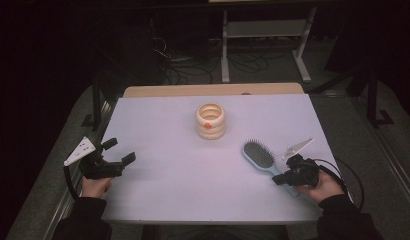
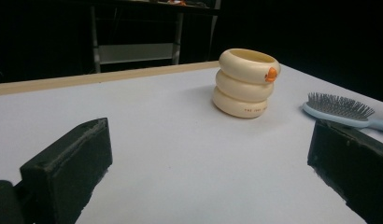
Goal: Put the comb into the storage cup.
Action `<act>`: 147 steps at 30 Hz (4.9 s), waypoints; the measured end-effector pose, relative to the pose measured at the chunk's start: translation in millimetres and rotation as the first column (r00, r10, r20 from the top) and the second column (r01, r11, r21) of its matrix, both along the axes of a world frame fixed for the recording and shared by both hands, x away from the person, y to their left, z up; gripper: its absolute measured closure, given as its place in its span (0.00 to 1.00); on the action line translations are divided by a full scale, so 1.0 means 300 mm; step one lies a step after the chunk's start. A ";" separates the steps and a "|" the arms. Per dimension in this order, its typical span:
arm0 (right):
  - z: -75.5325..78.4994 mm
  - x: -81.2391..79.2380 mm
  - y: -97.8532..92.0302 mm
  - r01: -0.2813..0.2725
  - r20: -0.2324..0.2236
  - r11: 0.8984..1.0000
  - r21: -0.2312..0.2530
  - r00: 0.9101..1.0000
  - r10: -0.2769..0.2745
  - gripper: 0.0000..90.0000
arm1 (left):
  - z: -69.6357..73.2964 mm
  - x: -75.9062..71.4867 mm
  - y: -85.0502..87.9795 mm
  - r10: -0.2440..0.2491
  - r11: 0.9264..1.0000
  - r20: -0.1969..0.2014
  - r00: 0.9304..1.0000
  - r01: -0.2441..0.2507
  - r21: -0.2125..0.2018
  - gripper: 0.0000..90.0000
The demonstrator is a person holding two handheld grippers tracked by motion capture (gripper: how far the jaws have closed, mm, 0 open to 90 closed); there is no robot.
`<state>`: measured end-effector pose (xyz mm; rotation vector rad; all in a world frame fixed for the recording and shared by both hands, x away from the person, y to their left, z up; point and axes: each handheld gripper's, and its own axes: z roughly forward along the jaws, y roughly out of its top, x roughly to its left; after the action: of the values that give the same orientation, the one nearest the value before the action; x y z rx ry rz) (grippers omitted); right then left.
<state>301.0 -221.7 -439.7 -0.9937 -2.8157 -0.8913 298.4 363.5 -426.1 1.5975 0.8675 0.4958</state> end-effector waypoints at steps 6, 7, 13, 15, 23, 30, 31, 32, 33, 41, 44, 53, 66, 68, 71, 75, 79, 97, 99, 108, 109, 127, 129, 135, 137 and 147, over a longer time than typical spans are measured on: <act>0.001 0.002 -0.014 0.013 -0.006 1.000 0.001 1.000 -0.013 0.99 | 0.000 0.000 0.001 0.000 1.000 0.002 1.000 0.000 0.001 0.00; 0.001 0.002 -0.017 0.016 -0.007 1.000 0.000 1.000 -0.016 0.99 | 0.001 0.000 0.001 0.000 1.000 0.003 1.000 0.000 0.000 0.00; -0.001 0.005 -0.044 0.037 -0.002 0.999 -0.006 0.999 -0.037 0.99 | 0.001 0.000 0.000 0.001 1.000 0.002 1.000 -0.001 0.002 0.00; -0.001 0.005 -0.053 0.049 -0.007 0.999 -0.004 0.999 -0.049 0.99 | 0.000 0.000 -0.004 -0.001 1.000 0.002 1.000 0.001 0.008 0.00; -0.003 0.008 -0.091 0.078 -0.006 0.997 0.001 0.997 -0.078 0.99 | 0.001 0.000 -0.004 -0.002 1.000 0.003 1.000 0.002 0.007 0.00; -0.004 0.009 -0.115 0.094 -0.008 0.996 0.013 0.996 -0.094 0.99 | 0.000 0.001 -0.005 -0.001 1.000 0.001 1.000 0.000 0.017 0.00; -0.004 0.008 -0.116 0.095 -0.007 0.995 0.014 0.995 -0.095 0.99 | 0.000 0.001 -0.005 -0.001 1.000 0.001 1.000 0.001 0.018 0.00; -0.004 0.008 -0.117 0.097 -0.009 0.995 0.014 0.995 -0.097 0.99 | 0.000 0.000 -0.005 -0.001 1.000 0.001 1.000 0.001 0.017 0.00; -0.003 0.008 -0.119 0.099 -0.010 0.995 0.015 0.995 -0.099 0.99 | 0.000 0.000 -0.004 -0.002 1.000 0.001 1.000 0.002 0.017 0.00; -0.003 0.007 -0.143 0.112 -0.009 0.994 0.020 0.994 -0.111 0.99 | 0.000 0.001 -0.005 -0.003 1.000 0.000 1.000 0.003 0.015 0.00; -0.003 0.007 -0.153 0.116 -0.009 0.993 0.027 0.993 -0.116 0.99 | 0.000 0.001 -0.005 -0.003 1.000 0.000 1.000 0.003 0.016 0.00; -0.001 0.004 -0.168 0.131 -0.009 0.991 0.023 0.991 -0.131 0.99 | 0.000 0.001 -0.005 -0.003 1.000 0.001 1.000 0.003 0.015 0.00; 0.004 -0.001 -0.198 0.152 0.004 0.988 0.005 0.988 -0.152 0.99 | 0.001 0.001 -0.004 -0.001 1.000 0.002 1.000 0.001 0.012 0.00; 0.005 -0.003 -0.207 0.160 0.007 0.987 -0.001 0.987 -0.160 0.99 | 0.001 0.000 -0.004 -0.002 1.000 0.003 1.000 0.002 0.011 0.00; 0.006 -0.007 -0.221 0.171 0.008 0.985 0.001 0.985 -0.171 0.99 | 0.001 0.000 -0.004 -0.002 1.000 0.002 1.000 0.002 0.013 0.00; 0.009 -0.012 -0.238 0.184 0.011 0.983 -0.003 0.983 -0.184 0.99 | -0.001 0.001 -0.004 0.001 1.000 -0.002 1.000 -0.001 0.012 0.00; 0.031 -0.021 -0.243 0.190 0.029 0.982 0.004 0.981 -0.190 0.99 | -0.002 0.002 -0.001 0.006 1.000 -0.003 1.000 -0.006 0.014 0.00; 0.173 0.053 -0.171 0.109 0.126 0.994 -0.018 0.986 -0.106 0.87 | -0.005 0.002 0.000 0.007 1.000 -0.009 1.000 -0.007 0.004 0.00; 0.175 0.068 -0.166 0.107 0.128 0.994 -0.020 0.986 -0.104 0.82 | -0.005 0.001 0.000 0.007 1.000 -0.008 1.000 -0.007 0.003 0.00; 0.185 0.115 -0.139 0.077 0.101 0.995 -0.060 0.992 -0.070 0.55 | -0.005 0.001 -0.002 0.008 1.000 -0.010 1.000 -0.008 0.007 0.00; 0.185 0.119 -0.135 0.073 0.093 0.995 -0.066 0.993 -0.067 0.51 | -0.006 0.002 -0.002 0.007 1.000 -0.010 1.000 -0.007 0.007 0.00; 0.127 0.156 -0.045 -0.028 0.052 0.989 -0.147 0.998 0.036 0.00 | -0.004 -0.001 -0.001 0.006 1.000 -0.006 1.000 -0.006 0.006 0.00; 0.116 0.162 -0.037 -0.042 0.044 0.986 -0.162 0.998 0.050 0.00 | -0.004 -0.001 -0.001 0.007 1.000 -0.006 1.000 -0.007 0.006 0.00; 0.095 0.172 -0.023 -0.070 0.050 0.978 -0.199 0.995 0.082 0.05 | -0.004 0.000 -0.002 0.005 1.000 -0.007 1.000 -0.005 0.009 0.00; 0.090 0.177 -0.020 -0.069 0.053 0.978 -0.198 0.995 0.081 0.06 | -0.004 0.000 -0.002 0.005 1.000 -0.007 1.000 -0.005 0.009 0.00; 0.058 0.192 -0.013 -0.076 0.044 0.976 -0.205 0.995 0.087 0.14 | -0.004 0.001 -0.003 0.001 1.000 -0.006 1.000 -0.001 0.011 0.00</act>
<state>358.7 -225.6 -422.4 -0.8772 -3.0157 -0.6403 298.6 362.7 -427.3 1.6096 0.8715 0.4976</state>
